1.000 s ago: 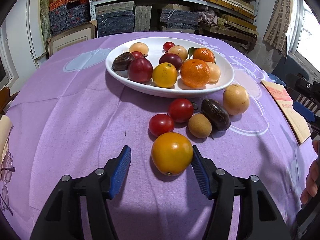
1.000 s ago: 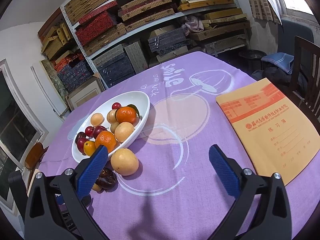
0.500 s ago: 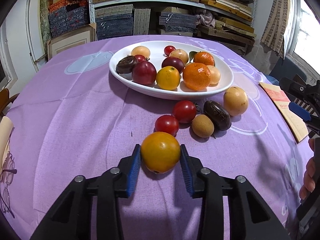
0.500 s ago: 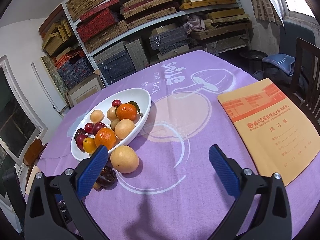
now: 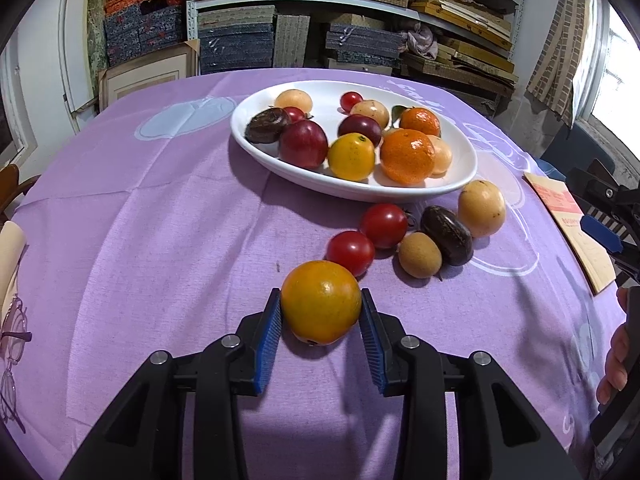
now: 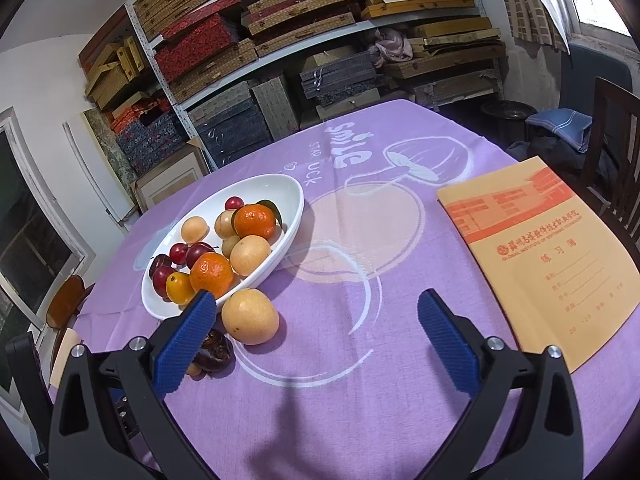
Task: Organize fruits
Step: 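Grasp the large pale yellow pear with the right tool while the left tool holds the orange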
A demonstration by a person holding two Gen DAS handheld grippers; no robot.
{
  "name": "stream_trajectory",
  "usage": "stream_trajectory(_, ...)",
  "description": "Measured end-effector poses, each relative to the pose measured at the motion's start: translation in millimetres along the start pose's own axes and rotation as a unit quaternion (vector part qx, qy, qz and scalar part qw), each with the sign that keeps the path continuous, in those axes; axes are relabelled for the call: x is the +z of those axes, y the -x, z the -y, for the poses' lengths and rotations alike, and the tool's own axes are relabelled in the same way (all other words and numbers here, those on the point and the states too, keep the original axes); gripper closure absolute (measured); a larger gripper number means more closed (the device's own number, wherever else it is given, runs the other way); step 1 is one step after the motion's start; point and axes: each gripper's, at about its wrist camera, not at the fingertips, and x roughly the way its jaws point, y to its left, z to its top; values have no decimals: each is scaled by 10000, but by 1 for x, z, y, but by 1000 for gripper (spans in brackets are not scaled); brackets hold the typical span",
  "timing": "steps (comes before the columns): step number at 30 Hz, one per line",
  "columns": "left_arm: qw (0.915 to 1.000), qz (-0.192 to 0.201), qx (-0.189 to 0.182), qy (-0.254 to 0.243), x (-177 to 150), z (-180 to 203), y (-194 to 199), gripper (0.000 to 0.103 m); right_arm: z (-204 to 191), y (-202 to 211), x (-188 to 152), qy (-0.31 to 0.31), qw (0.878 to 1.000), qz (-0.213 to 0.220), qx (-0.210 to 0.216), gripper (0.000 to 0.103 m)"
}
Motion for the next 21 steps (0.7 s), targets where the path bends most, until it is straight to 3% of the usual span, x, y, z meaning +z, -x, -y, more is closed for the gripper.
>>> stream_trajectory(3,9998,68,171,-22,0,-5,4,65,-4,-1,-1,82,9999,-71,103,4)
stream_trajectory(6,9997,73,250,-28,-2,-13,9,65,-24,-2,-6,576,9976,-215,332,4)
stream_trajectory(11,9995,118,289,54,-3,-25,13,65,-78,4,-31,1914,9801,-228,483,4)
stream_trajectory(15,9997,92,226,28,-4,-26,12,65,-97,-1,-45,2331,9703,-380,514,6)
stream_trajectory(17,9998,67,161,33,-4,-26,12,65,-96,-7,-46,2302,9700,-542,564,14)
stream_trajectory(19,9999,61,129,49,-4,-26,11,65,-94,-17,-45,2183,9703,-784,693,34)
stream_trajectory(21,9999,28,97,77,-4,-27,10,65,-93,-23,-44,2143,9707,-845,687,36)
